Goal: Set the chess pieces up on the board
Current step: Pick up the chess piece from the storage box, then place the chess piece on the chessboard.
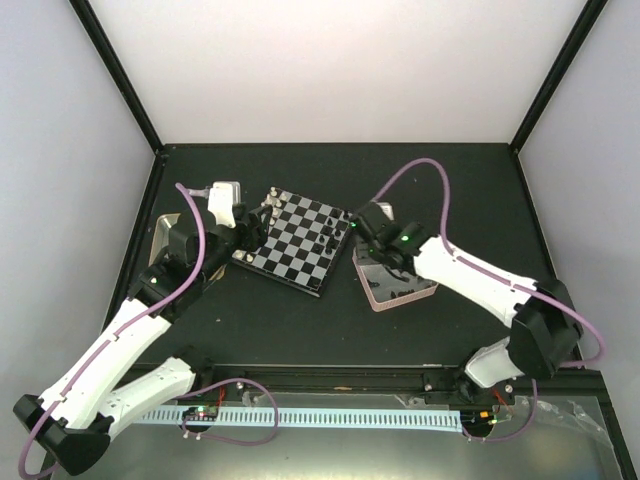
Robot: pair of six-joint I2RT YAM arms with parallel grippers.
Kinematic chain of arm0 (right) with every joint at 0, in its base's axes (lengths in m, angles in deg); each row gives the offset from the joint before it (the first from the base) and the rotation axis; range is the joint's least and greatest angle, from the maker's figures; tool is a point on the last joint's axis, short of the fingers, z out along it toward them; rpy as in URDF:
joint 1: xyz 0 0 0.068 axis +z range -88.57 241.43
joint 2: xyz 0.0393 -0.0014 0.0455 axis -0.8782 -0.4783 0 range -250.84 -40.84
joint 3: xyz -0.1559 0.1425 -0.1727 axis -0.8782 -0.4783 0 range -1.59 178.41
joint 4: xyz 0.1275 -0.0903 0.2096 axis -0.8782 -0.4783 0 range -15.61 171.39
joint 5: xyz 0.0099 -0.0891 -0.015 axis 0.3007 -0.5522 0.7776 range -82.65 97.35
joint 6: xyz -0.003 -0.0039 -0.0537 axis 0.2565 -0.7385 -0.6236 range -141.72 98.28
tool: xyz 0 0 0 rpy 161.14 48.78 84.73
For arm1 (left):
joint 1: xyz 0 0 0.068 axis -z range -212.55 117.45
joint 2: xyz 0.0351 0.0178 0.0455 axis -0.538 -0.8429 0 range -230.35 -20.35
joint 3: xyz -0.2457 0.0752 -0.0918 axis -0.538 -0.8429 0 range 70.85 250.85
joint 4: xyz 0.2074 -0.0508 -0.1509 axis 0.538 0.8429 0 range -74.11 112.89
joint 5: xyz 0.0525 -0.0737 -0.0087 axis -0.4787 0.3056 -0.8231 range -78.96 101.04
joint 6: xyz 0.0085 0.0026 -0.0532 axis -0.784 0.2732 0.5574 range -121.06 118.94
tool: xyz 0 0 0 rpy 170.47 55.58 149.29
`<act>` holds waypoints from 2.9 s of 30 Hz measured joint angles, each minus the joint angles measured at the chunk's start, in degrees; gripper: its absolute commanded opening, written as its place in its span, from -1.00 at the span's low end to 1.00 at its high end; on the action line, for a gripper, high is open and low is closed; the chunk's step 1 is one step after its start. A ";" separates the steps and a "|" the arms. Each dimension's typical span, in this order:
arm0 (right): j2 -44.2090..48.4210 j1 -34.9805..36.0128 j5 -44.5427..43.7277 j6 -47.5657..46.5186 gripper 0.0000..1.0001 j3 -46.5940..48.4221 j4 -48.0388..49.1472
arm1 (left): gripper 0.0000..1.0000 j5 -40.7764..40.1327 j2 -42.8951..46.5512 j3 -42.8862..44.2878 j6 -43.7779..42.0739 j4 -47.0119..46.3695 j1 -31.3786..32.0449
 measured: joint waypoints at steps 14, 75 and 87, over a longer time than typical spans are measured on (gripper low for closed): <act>0.81 -16.31 -3.91 2.51 -0.46 -14.69 -3.63 | 0.35 0.24 -1.01 -0.42 -0.98 -1.29 -0.02; -31.61 4.31 6.56 -6.99 -0.90 23.23 1.64 | 0.36 0.17 5.99 -0.42 0.70 5.29 -0.07; -36.59 4.37 7.93 -8.46 -0.87 25.42 1.33 | 0.35 -0.02 5.14 -0.52 0.85 5.22 -0.07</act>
